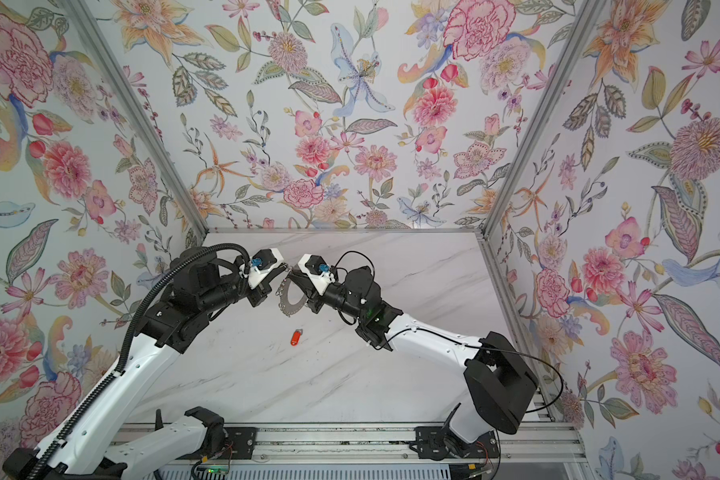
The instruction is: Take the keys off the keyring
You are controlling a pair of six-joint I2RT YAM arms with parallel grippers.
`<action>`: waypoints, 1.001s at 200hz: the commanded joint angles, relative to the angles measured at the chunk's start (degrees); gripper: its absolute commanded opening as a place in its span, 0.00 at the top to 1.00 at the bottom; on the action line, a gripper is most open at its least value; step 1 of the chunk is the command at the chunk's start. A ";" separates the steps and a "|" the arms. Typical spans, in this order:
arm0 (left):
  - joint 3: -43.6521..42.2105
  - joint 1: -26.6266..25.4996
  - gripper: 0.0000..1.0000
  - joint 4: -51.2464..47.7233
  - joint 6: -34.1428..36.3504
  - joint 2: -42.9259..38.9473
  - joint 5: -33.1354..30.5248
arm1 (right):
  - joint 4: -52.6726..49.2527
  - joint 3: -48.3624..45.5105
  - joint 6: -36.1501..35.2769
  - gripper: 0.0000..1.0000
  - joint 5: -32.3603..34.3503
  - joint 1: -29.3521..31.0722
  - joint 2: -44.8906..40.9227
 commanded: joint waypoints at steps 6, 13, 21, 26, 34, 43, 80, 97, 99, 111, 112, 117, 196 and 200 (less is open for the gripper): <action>1.27 -0.66 1.00 1.68 -0.42 -0.63 1.36 | 1.71 2.57 1.32 0.85 -0.51 -0.32 0.41; 1.25 -0.68 1.00 1.65 -0.48 -0.64 1.41 | 1.71 2.65 1.31 0.85 -0.53 -0.28 0.41; 1.28 -0.76 1.00 1.65 -0.42 -0.61 1.50 | 1.71 2.65 1.37 0.86 -0.54 -0.33 0.41; 1.28 -0.69 1.00 1.65 -0.45 -0.54 1.61 | 1.64 2.73 1.39 0.87 -0.60 -0.37 0.37; 1.12 -0.79 1.00 1.74 -0.49 -0.62 1.67 | 1.62 2.74 1.38 0.88 -0.77 -0.33 0.38; 1.16 -0.78 1.00 1.71 -0.46 -0.54 1.75 | 1.62 2.74 1.33 0.90 -1.06 -0.36 0.29; 1.38 -0.77 1.00 1.25 0.17 -0.54 1.00 | -0.39 2.92 0.50 1.00 -1.95 -0.33 -0.17; 1.91 -0.84 1.00 0.48 1.00 -0.44 0.58 | -3.00 3.23 -0.31 1.00 -2.06 -0.31 -0.81; 2.00 -0.72 1.00 0.43 1.10 -0.44 0.61 | -3.49 3.37 -0.45 1.00 -2.12 -0.33 -0.85; 2.41 -0.77 1.00 -0.25 2.04 -0.48 0.36 | -7.07 4.28 -1.48 1.00 -2.25 -0.32 -1.28; 2.46 -0.73 1.00 -0.36 2.13 -0.46 0.40 | -7.25 4.34 -1.57 1.00 -2.25 -0.28 -1.33; 2.61 -0.84 1.00 -0.70 2.53 -0.48 0.36 | -9.22 4.89 -2.03 1.00 -2.38 -0.29 -1.47; 2.02 -4.36 1.00 -2.91 10.69 -0.75 -1.40 | -44.60 19.62 -7.81 1.00 -3.39 -1.04 1.04; 1.87 -4.64 1.00 -2.86 11.05 -0.71 -1.40 | -46.09 20.52 -7.86 1.00 -3.67 -1.13 1.37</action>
